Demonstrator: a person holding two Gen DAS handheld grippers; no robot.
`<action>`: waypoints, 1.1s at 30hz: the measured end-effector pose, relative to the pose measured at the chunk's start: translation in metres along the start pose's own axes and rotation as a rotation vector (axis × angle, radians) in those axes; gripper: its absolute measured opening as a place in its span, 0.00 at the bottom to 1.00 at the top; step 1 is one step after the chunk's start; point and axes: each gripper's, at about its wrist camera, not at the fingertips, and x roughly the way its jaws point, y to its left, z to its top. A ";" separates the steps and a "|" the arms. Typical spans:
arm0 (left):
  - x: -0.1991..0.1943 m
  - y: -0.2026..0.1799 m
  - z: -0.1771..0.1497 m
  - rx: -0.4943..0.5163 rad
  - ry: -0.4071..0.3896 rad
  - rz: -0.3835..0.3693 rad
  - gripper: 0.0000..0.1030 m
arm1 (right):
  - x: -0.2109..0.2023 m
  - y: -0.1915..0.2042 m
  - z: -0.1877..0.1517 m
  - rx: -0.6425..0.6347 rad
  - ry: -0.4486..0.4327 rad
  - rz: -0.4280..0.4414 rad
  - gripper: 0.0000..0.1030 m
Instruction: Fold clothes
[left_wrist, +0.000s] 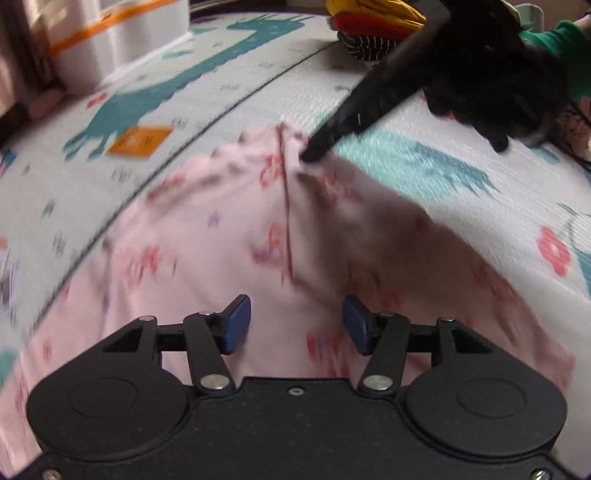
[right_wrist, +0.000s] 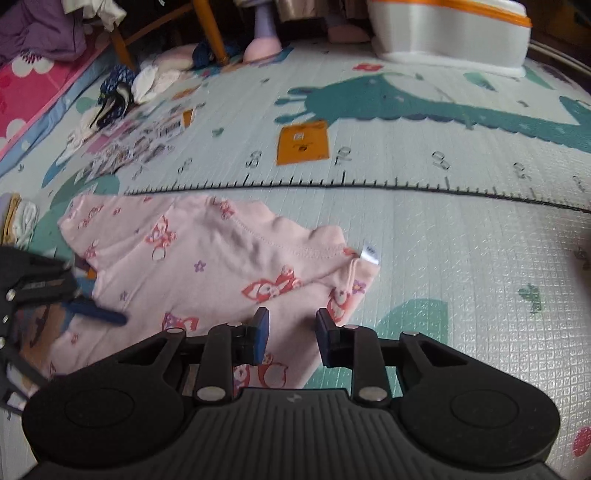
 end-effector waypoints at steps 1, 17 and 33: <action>-0.007 0.002 -0.007 -0.006 -0.001 0.007 0.54 | -0.001 0.000 0.000 0.003 -0.006 -0.005 0.28; -0.100 0.157 -0.105 -0.655 -0.038 0.252 0.53 | 0.030 0.101 0.012 -0.075 0.141 0.197 0.37; -0.118 0.251 -0.172 -1.287 -0.184 0.214 0.47 | 0.045 0.139 0.006 -0.088 0.239 0.260 0.45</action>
